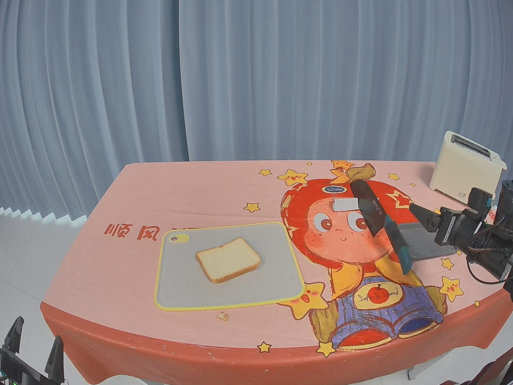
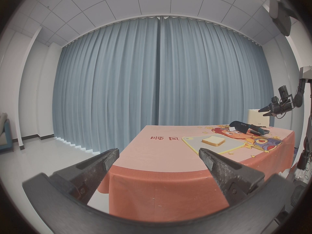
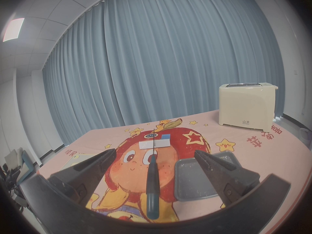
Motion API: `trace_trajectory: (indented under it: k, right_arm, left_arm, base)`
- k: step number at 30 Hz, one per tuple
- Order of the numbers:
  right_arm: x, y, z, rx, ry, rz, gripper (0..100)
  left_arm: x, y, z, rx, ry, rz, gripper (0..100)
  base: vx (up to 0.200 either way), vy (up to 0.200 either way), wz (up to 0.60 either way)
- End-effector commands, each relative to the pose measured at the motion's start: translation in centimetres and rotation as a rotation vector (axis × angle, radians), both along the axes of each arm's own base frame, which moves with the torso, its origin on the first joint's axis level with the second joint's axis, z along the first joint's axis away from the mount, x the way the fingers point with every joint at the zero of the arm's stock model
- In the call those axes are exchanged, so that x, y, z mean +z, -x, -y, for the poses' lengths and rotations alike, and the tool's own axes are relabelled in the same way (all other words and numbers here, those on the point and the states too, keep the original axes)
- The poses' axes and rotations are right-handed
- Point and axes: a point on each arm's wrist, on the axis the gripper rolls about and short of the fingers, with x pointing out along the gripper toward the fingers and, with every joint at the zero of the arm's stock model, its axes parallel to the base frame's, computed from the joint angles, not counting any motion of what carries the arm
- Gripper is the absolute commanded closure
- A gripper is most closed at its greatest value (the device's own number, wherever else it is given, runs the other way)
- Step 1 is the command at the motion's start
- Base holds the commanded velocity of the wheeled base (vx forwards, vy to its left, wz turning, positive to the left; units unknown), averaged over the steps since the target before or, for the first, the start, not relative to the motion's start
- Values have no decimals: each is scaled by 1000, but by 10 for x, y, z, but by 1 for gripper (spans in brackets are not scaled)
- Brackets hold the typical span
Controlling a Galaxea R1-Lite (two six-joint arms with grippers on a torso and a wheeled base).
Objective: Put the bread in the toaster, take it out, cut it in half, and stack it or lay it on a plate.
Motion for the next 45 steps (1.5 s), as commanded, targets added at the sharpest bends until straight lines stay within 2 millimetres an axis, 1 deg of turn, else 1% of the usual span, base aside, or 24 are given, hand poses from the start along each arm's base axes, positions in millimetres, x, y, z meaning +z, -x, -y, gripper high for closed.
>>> trace_trajectory:
  k: [1,15,19,21,24,27,32,38,45]
  right_arm:
    - [8,-4,-4,7,-7,25,0]
    - [4,-29,-10,-5,2,4,0]
    - [-1,-41,-13,-5,6,-13,0]
    - [-5,-47,-14,-5,11,-29,0]
    - [-12,-51,-16,0,17,-51,0]
    - [-25,-61,-22,15,26,-93,0]
    - [-40,-68,-24,25,36,-144,0]
    - [-50,-71,-28,35,46,-175,0]
    - [-53,-74,-29,30,50,-184,0]
  left_arm:
    - [-5,-1,0,2,0,-12,0]
    - [-5,-1,0,2,0,-13,0]
    - [-5,-1,0,2,0,-12,0]
    - [-5,-1,0,2,2,-13,0]
    - [-5,-1,0,2,0,-13,0]
    - [-5,-1,0,2,2,-13,0]
    - [-5,-1,0,2,2,-13,0]
    - [-5,-1,0,2,0,-12,0]
    - [-5,-1,0,2,0,-12,0]
  base:
    - [0,0,0]
    - [0,0,0]
    - [0,0,0]
    - [0,0,0]
    - [0,0,0]
    - [0,0,0]
    - [0,0,0]
    - [0,0,0]
    - [0,0,0]
